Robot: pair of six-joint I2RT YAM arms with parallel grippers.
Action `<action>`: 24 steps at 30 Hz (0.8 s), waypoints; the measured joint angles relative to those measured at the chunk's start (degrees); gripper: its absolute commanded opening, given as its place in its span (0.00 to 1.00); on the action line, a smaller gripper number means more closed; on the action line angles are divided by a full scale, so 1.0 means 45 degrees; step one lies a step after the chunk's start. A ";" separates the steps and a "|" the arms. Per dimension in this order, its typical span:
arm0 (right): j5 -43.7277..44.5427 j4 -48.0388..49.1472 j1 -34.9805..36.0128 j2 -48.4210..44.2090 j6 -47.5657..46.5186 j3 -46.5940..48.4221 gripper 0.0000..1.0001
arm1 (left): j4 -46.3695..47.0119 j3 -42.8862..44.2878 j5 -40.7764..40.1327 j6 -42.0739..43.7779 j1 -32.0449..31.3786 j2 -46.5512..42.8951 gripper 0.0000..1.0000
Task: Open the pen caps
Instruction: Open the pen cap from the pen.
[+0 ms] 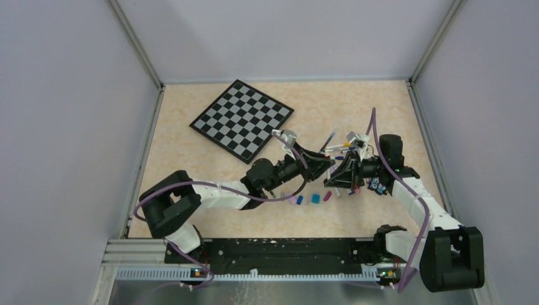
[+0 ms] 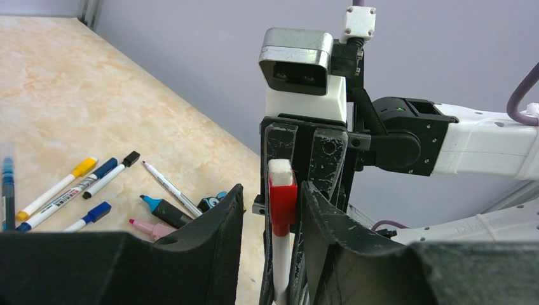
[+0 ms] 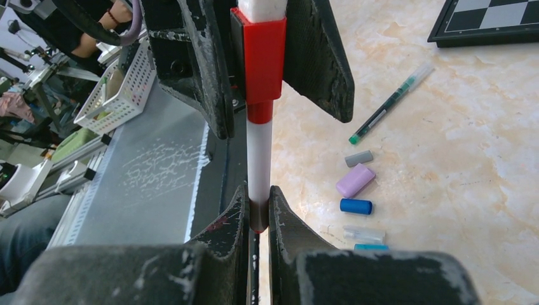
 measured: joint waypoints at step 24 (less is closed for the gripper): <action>0.0126 -0.0117 0.0000 0.0131 0.0204 0.0078 0.42 | 0.0058 0.0262 0.0680 -0.0146 0.0257 -0.0049 0.00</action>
